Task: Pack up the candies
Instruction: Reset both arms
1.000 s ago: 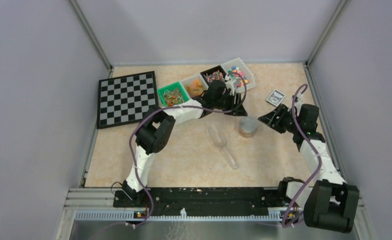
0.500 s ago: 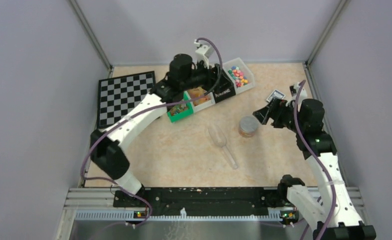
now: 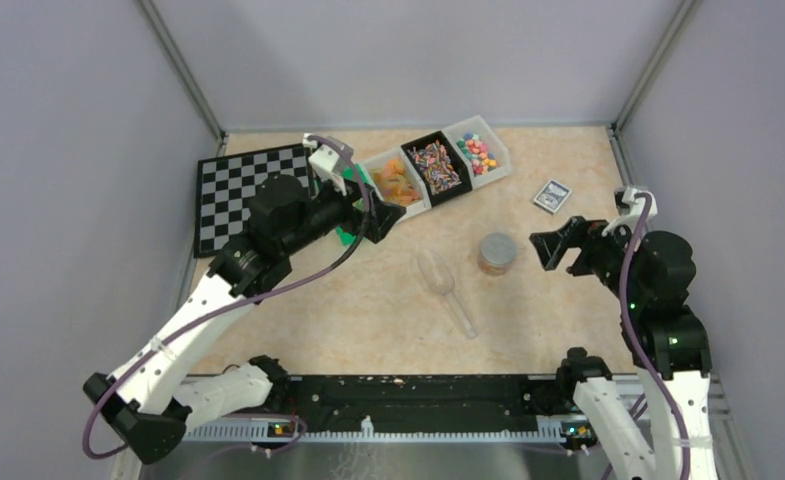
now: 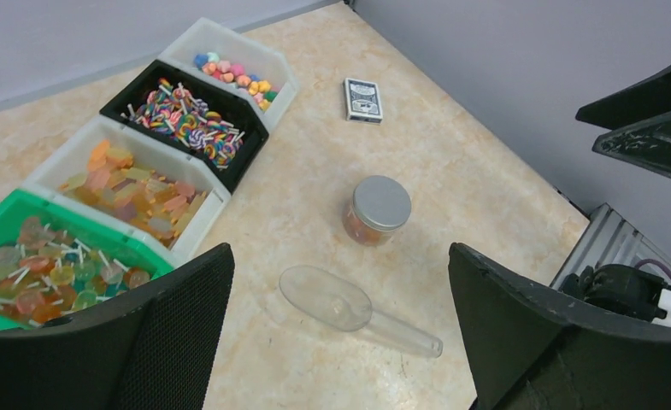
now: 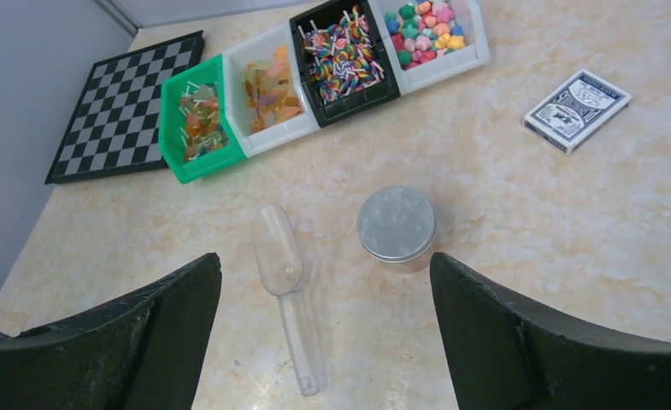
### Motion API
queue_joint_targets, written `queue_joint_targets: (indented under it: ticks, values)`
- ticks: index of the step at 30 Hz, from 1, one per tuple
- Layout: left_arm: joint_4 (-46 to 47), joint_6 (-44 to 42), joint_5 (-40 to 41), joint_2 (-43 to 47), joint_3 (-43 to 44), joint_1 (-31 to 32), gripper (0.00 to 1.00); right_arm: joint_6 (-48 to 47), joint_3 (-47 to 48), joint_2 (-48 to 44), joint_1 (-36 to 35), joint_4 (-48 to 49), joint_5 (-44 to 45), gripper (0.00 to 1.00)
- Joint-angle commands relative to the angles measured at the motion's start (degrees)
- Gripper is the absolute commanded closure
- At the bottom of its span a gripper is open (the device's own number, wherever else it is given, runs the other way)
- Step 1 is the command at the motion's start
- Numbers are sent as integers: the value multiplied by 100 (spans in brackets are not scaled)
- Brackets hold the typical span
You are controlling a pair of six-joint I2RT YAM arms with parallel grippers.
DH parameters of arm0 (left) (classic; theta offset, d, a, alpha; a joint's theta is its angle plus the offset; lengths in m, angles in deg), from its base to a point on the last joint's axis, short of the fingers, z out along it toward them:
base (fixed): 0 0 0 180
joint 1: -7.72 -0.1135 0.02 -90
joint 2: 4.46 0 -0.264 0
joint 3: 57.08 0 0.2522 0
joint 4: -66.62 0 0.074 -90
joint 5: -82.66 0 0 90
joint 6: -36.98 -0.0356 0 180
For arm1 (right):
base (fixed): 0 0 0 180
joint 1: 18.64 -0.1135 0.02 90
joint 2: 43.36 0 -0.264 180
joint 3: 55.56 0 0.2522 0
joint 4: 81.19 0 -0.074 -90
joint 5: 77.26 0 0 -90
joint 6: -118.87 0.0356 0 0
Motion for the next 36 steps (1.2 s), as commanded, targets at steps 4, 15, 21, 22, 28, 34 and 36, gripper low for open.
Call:
queue_joint_targets:
  ticks: [4,15,21,22,28,34,36]
  values:
    - [-323,73,351,1185,-536,6,1,-124,376,-133,-32,-349,432,11]
    - [-645,-6,796,1895,-1143,3,1,309,-151,-514,-32,-77,-221,11]
    - [-623,21,769,1923,-1191,6,1,378,-112,-580,-31,-51,-241,12]
    - [-624,22,770,1920,-1190,9,1,399,-109,-577,-32,-36,-257,12]
    - [-511,136,759,1931,-1237,6,1,390,-119,-580,-32,-41,-250,12]
    - [-475,164,720,1923,-1248,4,1,464,-129,-584,-32,-11,-284,13]
    - [-480,154,731,1909,-1244,5,1,447,-120,-596,-32,-44,-248,13]
